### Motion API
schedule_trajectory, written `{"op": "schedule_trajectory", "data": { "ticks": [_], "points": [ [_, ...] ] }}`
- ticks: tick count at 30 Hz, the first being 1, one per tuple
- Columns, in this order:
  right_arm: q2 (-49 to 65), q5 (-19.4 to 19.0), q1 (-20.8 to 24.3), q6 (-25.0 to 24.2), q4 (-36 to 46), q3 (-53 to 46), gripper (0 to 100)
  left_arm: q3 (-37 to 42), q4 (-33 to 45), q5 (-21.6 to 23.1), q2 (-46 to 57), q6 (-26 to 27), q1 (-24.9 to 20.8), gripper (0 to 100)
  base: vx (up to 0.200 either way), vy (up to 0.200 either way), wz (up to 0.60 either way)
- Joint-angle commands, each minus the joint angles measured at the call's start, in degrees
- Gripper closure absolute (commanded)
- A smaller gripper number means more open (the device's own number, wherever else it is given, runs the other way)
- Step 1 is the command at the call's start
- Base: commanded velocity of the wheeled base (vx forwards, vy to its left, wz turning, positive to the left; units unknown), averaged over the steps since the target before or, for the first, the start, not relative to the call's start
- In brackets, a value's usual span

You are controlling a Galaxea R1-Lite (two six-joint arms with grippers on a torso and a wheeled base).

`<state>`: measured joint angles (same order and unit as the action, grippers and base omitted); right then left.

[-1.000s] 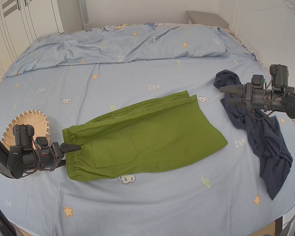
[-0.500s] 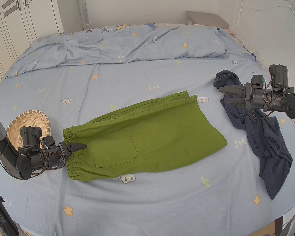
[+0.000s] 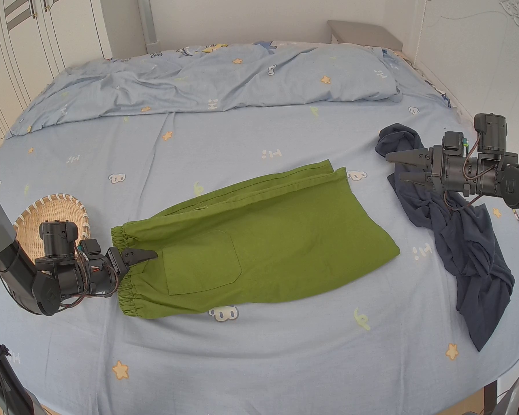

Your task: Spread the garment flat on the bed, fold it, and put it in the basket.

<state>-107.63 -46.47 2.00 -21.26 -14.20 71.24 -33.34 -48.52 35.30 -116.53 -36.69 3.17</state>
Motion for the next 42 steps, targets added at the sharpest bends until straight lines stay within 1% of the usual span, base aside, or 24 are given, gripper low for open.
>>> {"op": "schedule_trajectory", "data": {
  "ticks": [1,4,5,10,14,15,16,19,20,23,25,28,31,42],
  "points": [
    [-0.12,-0.02,0.02,-0.01,-0.04,0.04,0,-0.06,0.35,0.2,-0.8,-0.13,-0.09,0,0.0,0.0,0.0],
    [-0.12,-0.02,0.02,-0.01,-0.04,-0.05,0,-0.06,0.35,0.2,-0.98,-0.22,-0.62,0,0.0,0.0,0.0],
    [-0.12,-0.02,0.11,-0.01,-0.04,-0.05,0,-0.15,0.35,0.2,-0.98,-0.22,-0.71,100,0.0,0.0,0.0],
    [-0.91,0.06,-0.24,-0.71,0.05,0.92,0,-0.15,0.44,0.29,-0.19,-2.24,-0.44,100,0.0,0.0,0.0],
    [-3.2,0.5,-0.59,-1.85,0.4,2.59,0,-0.23,0.35,1.17,0.78,-3.47,-0.36,100,0.0,0.0,0.0],
    [-4.87,0.86,-1.21,-2.12,1.46,3.9,0,-0.15,0.44,2.14,2.01,-4.0,-0.18,100,0.0,0.0,0.0],
    [-5.48,0.86,-1.91,-2.03,3.13,4.96,0,-0.15,0.44,2.66,2.71,-4.35,-0.01,100,0.0,0.0,0.0],
    [-6.98,0.94,-2.09,-1.42,8.14,8.21,0,-0.23,0.79,2.75,4.65,-5.32,0.17,100,0.0,0.0,0.0],
    [-8.56,1.03,-2.09,-0.45,12.36,10.5,0,-0.23,0.97,2.84,5.7,-5.85,0.17,100,0.0,0.0,0.0],
    [-11.81,1.03,-2.18,3.86,20.62,15.15,0,-0.06,1.06,3.1,6.93,-6.28,0.17,100,0.0,0.0,0.0],
    [-13.83,1.12,-2.35,5.97,24.84,17.53,0,-0.06,1.06,3.19,7.19,-6.28,0.08,100,0.0,0.0,0.0],
    [-16.03,1.03,-2.26,8.08,28.7,20.08,0,-0.15,1.06,3.19,7.11,-6.28,0.17,100,0.0,0.0,0.0],
    [-18.49,1.03,-1.47,9.4,29.58,20.69,0,-0.23,1.06,3.28,7.19,-6.28,0.96,100,0.0,0.0,0.0],
    [-23.24,1.12,0.02,9.48,29.67,22.27,0,-0.06,0.97,3.28,7.11,-6.28,1.05,100,0.0,0.0,0.0]
  ]
}}
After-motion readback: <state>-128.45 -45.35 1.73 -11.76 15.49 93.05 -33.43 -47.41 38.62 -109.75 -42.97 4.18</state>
